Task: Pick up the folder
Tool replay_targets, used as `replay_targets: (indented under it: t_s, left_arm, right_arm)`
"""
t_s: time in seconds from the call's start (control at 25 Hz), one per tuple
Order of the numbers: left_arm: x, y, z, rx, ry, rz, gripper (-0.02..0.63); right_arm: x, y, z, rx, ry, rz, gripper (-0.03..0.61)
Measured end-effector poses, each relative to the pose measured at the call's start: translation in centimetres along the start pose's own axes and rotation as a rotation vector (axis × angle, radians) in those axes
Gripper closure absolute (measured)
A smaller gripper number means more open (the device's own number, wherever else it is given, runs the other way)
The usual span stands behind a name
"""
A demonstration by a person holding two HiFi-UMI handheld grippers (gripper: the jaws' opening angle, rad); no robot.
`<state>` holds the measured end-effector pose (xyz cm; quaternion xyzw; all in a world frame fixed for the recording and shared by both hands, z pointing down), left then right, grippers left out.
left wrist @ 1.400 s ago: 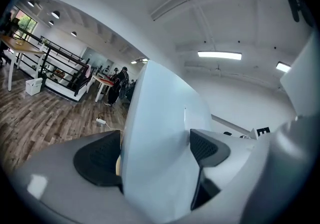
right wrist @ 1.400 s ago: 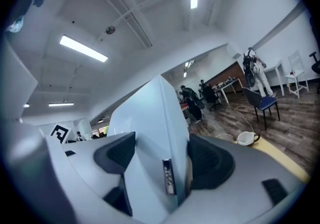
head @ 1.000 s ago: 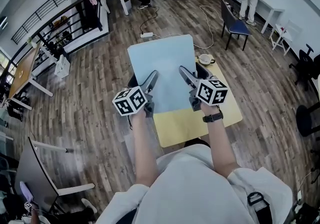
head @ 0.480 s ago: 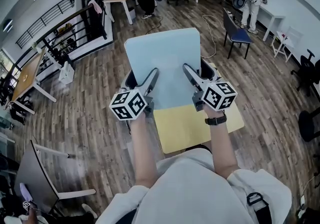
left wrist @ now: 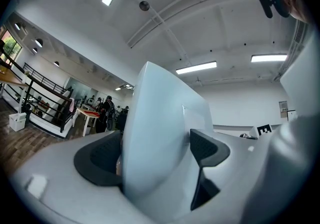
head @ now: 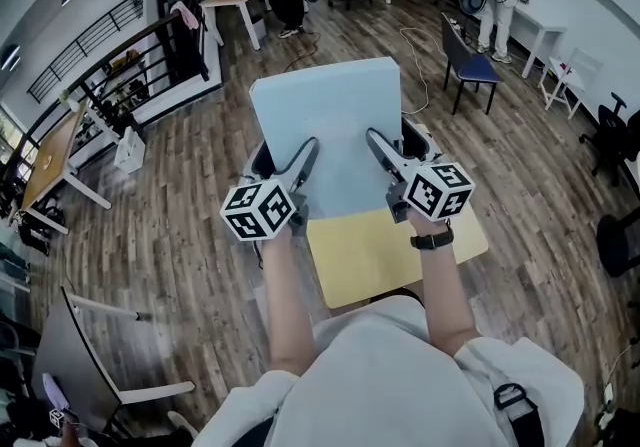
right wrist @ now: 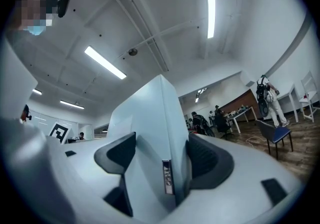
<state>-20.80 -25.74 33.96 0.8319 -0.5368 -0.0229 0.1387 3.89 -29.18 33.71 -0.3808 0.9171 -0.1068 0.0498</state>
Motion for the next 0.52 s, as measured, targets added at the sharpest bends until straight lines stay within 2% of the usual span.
replay_targets:
  t_s: [0.52]
  left_arm:
    - [2.7, 0.4, -1.0, -0.012, 0.035, -0.001, 0.193]
  right_arm:
    - [0.9, -2.4, -0.8, 0.018, 0.021, -0.023, 0.275]
Point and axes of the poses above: the fingertips, and each gripper's own axes: x forward along the fingers, y to its left, z out of its top, the point moved 7 cm from there along -x, backward along the fingers, and after that the axes turned 11 degrees about y, right-handed, at the moved point
